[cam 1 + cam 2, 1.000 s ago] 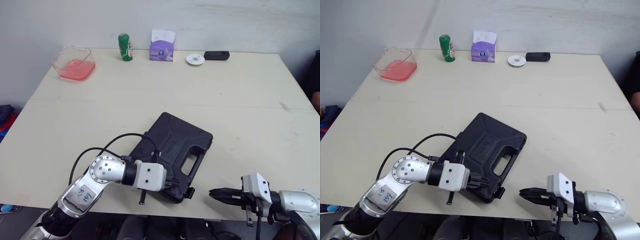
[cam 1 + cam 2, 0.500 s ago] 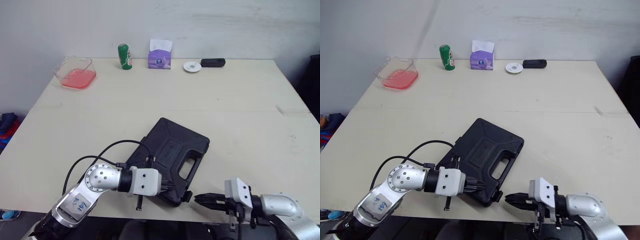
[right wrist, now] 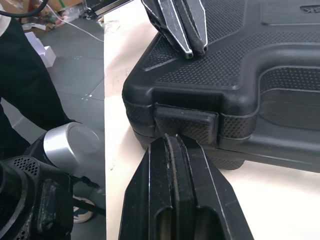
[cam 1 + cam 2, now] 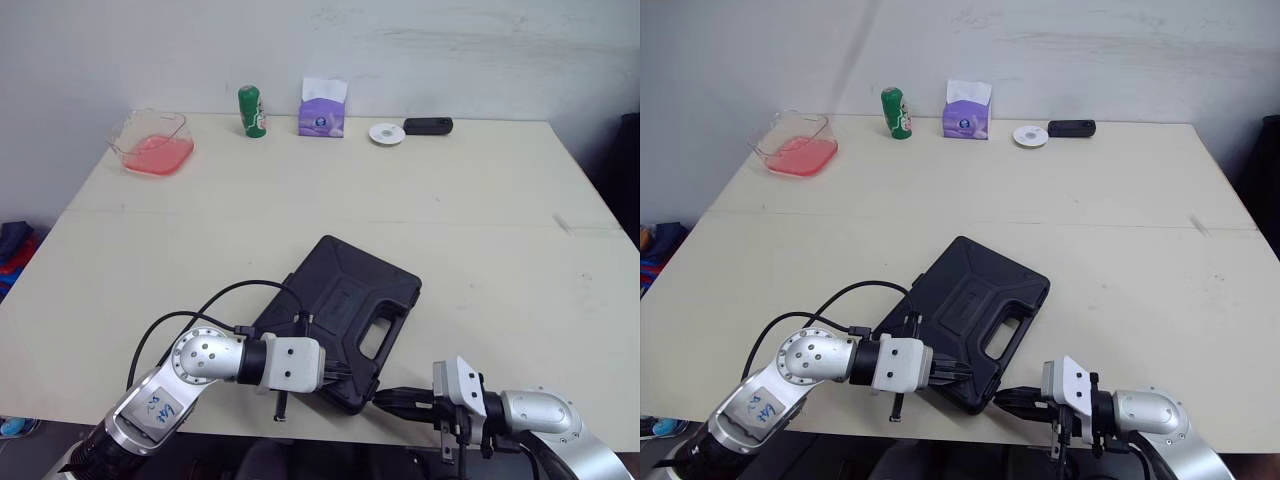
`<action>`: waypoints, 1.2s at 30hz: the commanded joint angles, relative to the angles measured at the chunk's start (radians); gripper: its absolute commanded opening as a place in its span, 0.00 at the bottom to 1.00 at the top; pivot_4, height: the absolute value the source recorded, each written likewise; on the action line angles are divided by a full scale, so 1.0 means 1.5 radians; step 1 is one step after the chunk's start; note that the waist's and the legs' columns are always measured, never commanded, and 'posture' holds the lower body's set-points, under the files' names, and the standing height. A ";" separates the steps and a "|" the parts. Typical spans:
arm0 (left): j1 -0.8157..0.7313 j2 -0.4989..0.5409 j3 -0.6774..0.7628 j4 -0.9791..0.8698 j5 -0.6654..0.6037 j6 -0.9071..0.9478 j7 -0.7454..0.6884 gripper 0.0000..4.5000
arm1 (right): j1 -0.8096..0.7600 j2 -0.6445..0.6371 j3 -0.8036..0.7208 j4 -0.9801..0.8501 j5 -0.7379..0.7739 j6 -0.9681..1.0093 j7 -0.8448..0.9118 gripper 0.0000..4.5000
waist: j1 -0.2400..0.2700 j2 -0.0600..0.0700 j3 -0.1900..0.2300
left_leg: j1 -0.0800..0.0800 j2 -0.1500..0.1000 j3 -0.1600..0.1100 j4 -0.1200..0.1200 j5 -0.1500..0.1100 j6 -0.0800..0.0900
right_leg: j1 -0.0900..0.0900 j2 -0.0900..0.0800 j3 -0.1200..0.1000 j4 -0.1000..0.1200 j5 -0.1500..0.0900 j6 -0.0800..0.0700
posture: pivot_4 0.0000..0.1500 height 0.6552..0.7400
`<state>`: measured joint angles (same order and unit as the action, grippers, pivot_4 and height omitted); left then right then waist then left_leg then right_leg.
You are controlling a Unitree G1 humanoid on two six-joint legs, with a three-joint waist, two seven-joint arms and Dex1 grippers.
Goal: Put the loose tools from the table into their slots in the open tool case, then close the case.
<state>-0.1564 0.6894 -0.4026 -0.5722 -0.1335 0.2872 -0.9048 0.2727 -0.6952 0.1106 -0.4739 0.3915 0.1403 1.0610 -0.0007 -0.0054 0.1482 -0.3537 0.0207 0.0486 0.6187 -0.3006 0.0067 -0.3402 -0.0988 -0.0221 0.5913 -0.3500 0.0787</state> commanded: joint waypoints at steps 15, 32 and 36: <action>0.021 0.035 -0.039 0.103 0.056 0.004 -0.023 0.00 | -0.061 -0.010 -0.026 -0.029 0.039 0.045 0.018 0.02 | -0.003 -0.001 0.001 | 0.000 0.001 0.000 -0.002 0.000 -0.004 | 0.000 0.001 0.000 0.000 0.000 -0.001 | 1.00 1.00; 0.102 0.074 0.415 0.199 -0.106 -0.216 -0.009 0.64 | -0.175 -0.155 -0.256 0.250 0.026 -0.048 0.102 0.21 | -0.005 0.001 0.019 | -0.012 0.000 0.001 -0.001 0.004 -0.005 | -0.014 0.001 -0.002 0.001 0.007 0.012 | 1.00 1.00; 0.154 0.095 0.532 0.270 -0.141 -0.161 0.003 1.00 | -0.242 -0.182 -0.271 0.367 0.001 -0.103 0.113 0.67 | -0.003 0.000 0.021 | -0.012 0.001 0.001 -0.001 0.004 -0.005 | -0.014 0.002 -0.003 0.001 0.007 0.012 | 1.00 1.00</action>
<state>0.0505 0.8230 0.3110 -0.2064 -0.3057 0.0143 -0.9139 -0.0741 -0.9476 -0.2640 0.0295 0.4015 0.0295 1.2181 -0.0055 -0.0049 0.1793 -0.3723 0.0216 0.0502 0.6175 -0.2946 -0.0014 -0.3615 -0.0959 -0.0262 0.5933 -0.3397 0.0971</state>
